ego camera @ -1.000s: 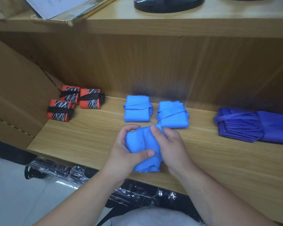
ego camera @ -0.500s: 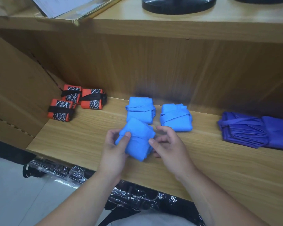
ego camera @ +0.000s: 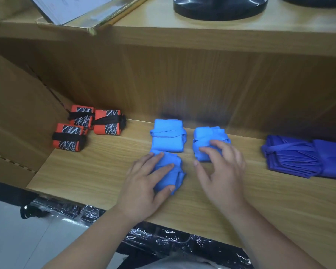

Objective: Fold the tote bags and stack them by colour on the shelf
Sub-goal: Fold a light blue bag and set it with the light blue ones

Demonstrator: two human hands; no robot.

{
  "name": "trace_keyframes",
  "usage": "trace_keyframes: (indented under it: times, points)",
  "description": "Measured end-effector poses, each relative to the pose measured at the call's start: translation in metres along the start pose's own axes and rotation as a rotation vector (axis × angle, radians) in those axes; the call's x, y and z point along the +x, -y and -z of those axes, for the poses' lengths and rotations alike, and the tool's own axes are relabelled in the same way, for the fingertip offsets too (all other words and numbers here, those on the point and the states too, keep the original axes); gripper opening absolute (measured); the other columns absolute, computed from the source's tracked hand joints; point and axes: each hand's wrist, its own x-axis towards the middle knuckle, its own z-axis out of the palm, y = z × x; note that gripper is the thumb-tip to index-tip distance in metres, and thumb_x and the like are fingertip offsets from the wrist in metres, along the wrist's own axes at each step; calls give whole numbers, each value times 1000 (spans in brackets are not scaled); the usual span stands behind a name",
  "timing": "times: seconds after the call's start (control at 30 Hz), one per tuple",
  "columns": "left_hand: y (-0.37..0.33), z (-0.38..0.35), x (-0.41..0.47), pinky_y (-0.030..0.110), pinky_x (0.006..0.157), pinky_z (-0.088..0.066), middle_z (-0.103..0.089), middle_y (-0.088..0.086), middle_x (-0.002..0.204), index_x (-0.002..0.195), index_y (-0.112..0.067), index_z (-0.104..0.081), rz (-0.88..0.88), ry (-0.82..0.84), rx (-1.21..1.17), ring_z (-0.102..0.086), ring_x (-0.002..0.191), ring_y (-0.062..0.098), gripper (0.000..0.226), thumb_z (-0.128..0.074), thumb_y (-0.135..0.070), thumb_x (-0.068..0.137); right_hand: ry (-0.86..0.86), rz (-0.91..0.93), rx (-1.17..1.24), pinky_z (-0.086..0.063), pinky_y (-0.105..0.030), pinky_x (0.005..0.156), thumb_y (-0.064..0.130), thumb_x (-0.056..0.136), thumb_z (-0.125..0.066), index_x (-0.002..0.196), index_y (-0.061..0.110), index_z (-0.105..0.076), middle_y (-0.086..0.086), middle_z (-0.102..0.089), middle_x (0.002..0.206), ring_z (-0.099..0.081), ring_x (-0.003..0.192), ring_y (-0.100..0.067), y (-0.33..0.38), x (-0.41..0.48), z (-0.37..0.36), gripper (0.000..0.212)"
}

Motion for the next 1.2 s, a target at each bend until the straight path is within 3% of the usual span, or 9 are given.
trace_keyframes:
  times: [0.1,0.27,0.43,0.6,0.67,0.8,0.87,1.03,1.2]
  points:
    - [8,0,5,54,104,-44,-57,6,143,129,-27,-69,6,2,-22,-50,130,35,53,-63,-57,86,150,-85,-69,-30,-48,115,43,88,-54,125,28,-68,-7,-45,151,-39,137,-41,-15,5,-3,42]
    - [28,5,10,50,111,-34,-46,2,153,144,-34,-54,-110,88,-48,-39,139,31,53,-49,-54,95,329,-97,-83,-8,-30,122,36,92,-50,145,30,-54,-6,-25,165,-20,150,-39,-7,4,-15,53]
    - [40,9,17,46,109,-35,-48,0,151,142,-38,-55,-121,127,0,-40,137,28,54,-48,-58,92,364,-153,-145,-9,-29,122,42,90,-48,146,37,-50,0,-24,166,-23,149,-36,2,10,-19,56]
    - [43,8,19,48,105,-41,-51,3,147,139,-38,-59,-125,133,-33,-44,132,31,55,-49,-59,89,433,-195,-164,-8,-33,126,51,92,-42,152,41,-37,9,-7,169,-6,156,-23,8,3,-5,61]
    - [44,11,21,49,105,-40,-53,4,145,136,-36,-62,-134,129,-60,-44,130,32,56,-49,-58,87,409,-225,-188,-13,-38,126,58,91,-40,153,39,-37,7,-9,169,-9,156,-21,12,-7,7,65]
    - [37,18,29,52,104,-36,-58,6,136,124,-24,-70,-168,41,-122,-47,125,37,55,-52,-52,80,391,-351,-208,-23,-39,123,56,89,-57,149,33,-46,1,-21,167,-22,152,-23,19,-38,38,65]
    - [19,19,34,53,103,-37,-59,7,131,120,-20,-71,-203,12,-151,-49,122,38,55,-54,-52,79,353,-401,-232,-27,-39,120,63,85,-50,145,30,-52,-1,-29,164,-29,148,-25,19,-62,58,68]
    - [-57,-4,36,58,105,-40,-58,9,134,117,-21,-69,-371,165,-165,-45,130,38,57,-52,-58,78,239,-578,-289,-37,-41,113,58,85,-57,134,23,-63,-7,-45,154,-46,135,-31,4,-141,117,61]
    - [-149,-47,26,54,100,-43,-62,9,129,115,-23,-69,-619,353,-90,-49,125,37,61,-47,-64,75,180,-817,-401,-43,-49,107,67,84,-44,131,27,-64,-7,-51,149,-49,132,-32,-31,-242,183,65]
